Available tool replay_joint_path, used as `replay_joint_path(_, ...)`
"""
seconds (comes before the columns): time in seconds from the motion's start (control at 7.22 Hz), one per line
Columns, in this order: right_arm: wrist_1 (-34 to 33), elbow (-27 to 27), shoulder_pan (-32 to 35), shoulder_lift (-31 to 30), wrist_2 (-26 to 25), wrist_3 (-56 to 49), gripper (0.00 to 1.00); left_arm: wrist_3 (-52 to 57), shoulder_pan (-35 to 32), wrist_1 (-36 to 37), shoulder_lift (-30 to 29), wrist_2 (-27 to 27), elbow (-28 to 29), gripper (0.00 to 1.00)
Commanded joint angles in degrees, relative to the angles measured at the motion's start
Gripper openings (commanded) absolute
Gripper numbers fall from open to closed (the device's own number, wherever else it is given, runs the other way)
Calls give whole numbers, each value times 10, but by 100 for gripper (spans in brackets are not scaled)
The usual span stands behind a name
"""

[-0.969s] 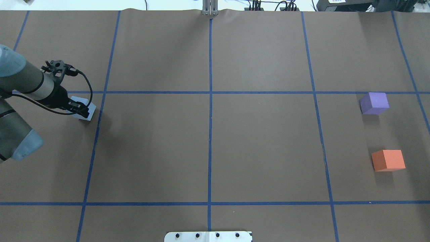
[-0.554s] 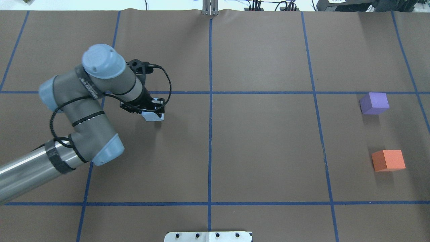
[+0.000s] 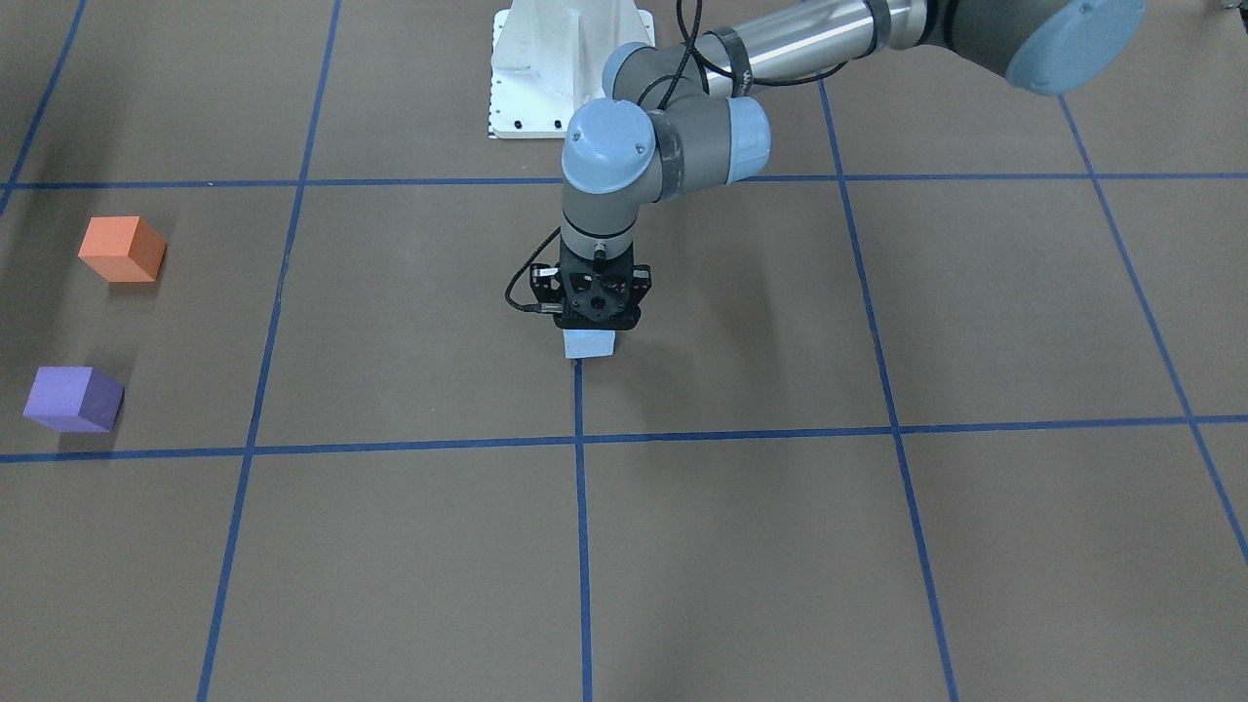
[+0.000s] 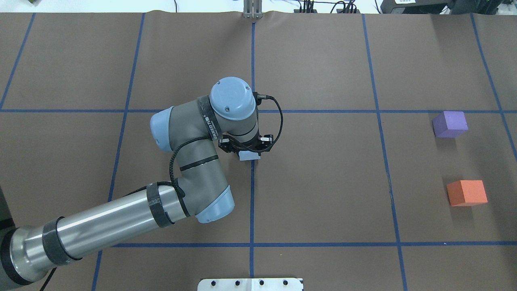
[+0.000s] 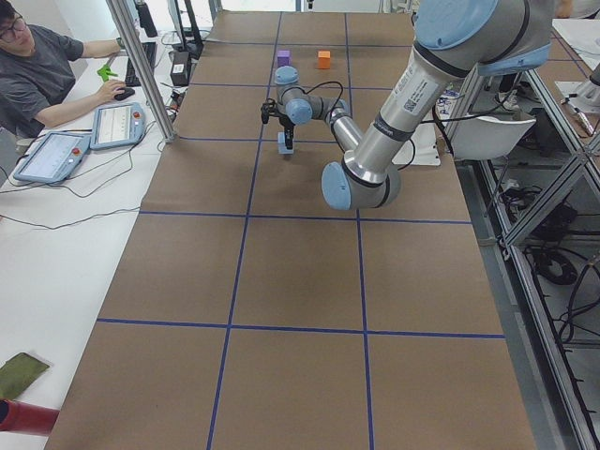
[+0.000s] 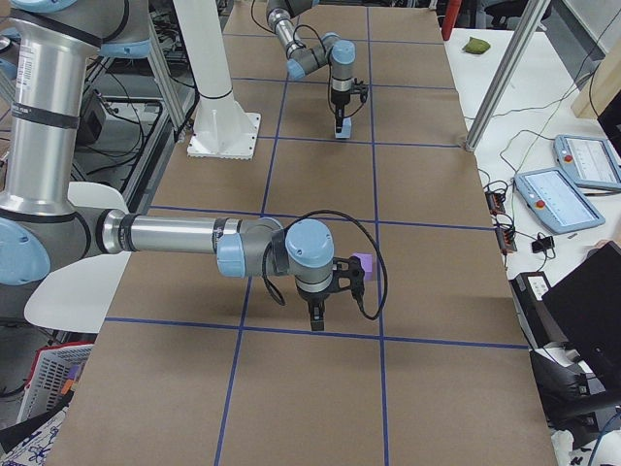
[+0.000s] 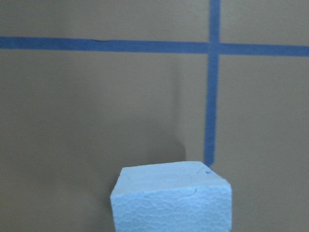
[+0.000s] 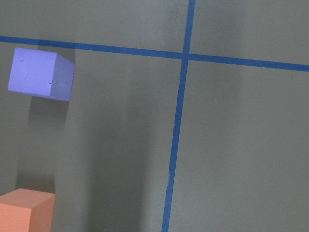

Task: Place blue block between orange and purple blocks
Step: 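Carry the light blue cube with the left gripper to the table center, then release the cube and raise the left arm away while the right arm approaches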

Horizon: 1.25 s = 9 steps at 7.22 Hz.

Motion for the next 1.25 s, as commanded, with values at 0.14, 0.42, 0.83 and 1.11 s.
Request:
replay_joint_path(0.14, 14, 1, 0, 0, 0, 0, 100, 15, -9, 7, -7, 2, -7, 100)
replay_joint_path(0.42, 31, 8, -2, 2, 83, 3, 100, 105, -87, 75, 19, -97, -62, 100)
replay_joint_path(0.83, 126, 72, -99, 45, 61, 239, 100, 402, -237, 204, 203, -145, -232, 100)
replay_joint_path(1.11, 129, 106, -213, 129, 13, 390, 100, 655, -371, 209, 318, -145, -243, 100)
